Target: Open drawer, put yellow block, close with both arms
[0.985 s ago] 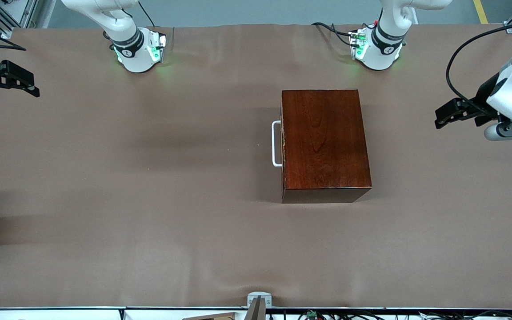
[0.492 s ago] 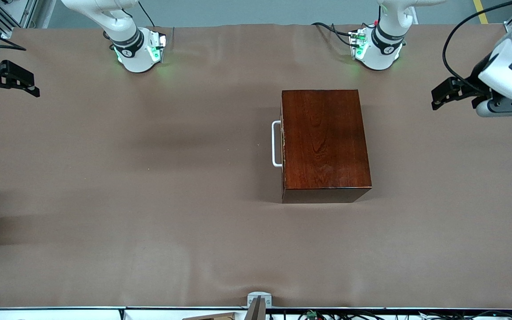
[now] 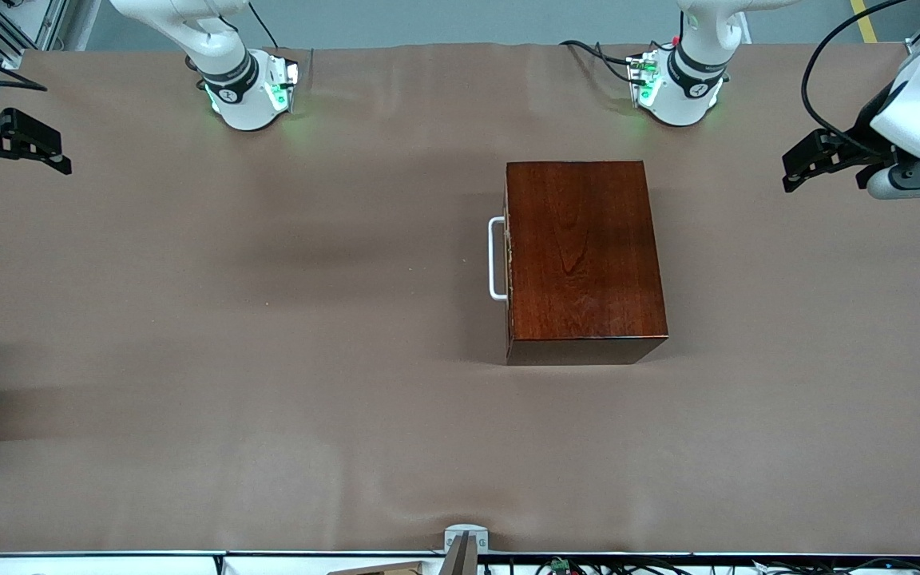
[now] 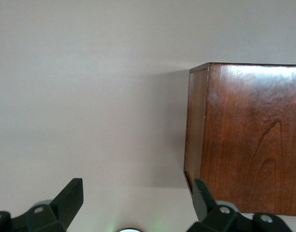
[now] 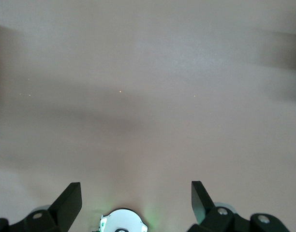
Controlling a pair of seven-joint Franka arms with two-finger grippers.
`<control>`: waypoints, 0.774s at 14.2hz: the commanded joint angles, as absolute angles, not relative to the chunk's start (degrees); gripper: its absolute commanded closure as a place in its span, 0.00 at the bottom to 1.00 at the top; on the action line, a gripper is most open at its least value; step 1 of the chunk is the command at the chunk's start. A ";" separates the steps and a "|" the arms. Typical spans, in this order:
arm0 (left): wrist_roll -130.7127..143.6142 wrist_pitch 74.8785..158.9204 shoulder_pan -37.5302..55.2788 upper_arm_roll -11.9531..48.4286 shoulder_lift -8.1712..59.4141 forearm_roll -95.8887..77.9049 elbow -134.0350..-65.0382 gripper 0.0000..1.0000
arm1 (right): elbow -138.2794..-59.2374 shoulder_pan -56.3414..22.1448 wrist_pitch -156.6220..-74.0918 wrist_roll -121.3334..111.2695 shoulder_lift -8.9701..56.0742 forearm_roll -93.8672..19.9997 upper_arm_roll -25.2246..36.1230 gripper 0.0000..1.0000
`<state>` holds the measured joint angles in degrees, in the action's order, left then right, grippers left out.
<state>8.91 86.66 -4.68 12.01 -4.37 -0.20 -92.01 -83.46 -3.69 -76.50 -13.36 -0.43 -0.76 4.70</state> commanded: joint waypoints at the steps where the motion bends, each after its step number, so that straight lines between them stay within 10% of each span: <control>1: 8.26 84.90 -5.45 12.57 -3.78 0.97 -89.91 0.00 | -83.41 -3.78 -76.20 -13.18 -0.88 -0.70 4.75 0.00; 11: 8.88 84.73 -5.80 12.57 -3.16 0.97 -89.03 0.00 | -83.41 -3.78 -76.11 -13.18 -0.88 -0.70 4.75 0.00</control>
<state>8.93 86.28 -5.01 11.87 -3.89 -0.19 -90.87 -83.46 -3.69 -76.50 -13.36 -0.43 -0.76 4.70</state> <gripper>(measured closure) 0.000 0.000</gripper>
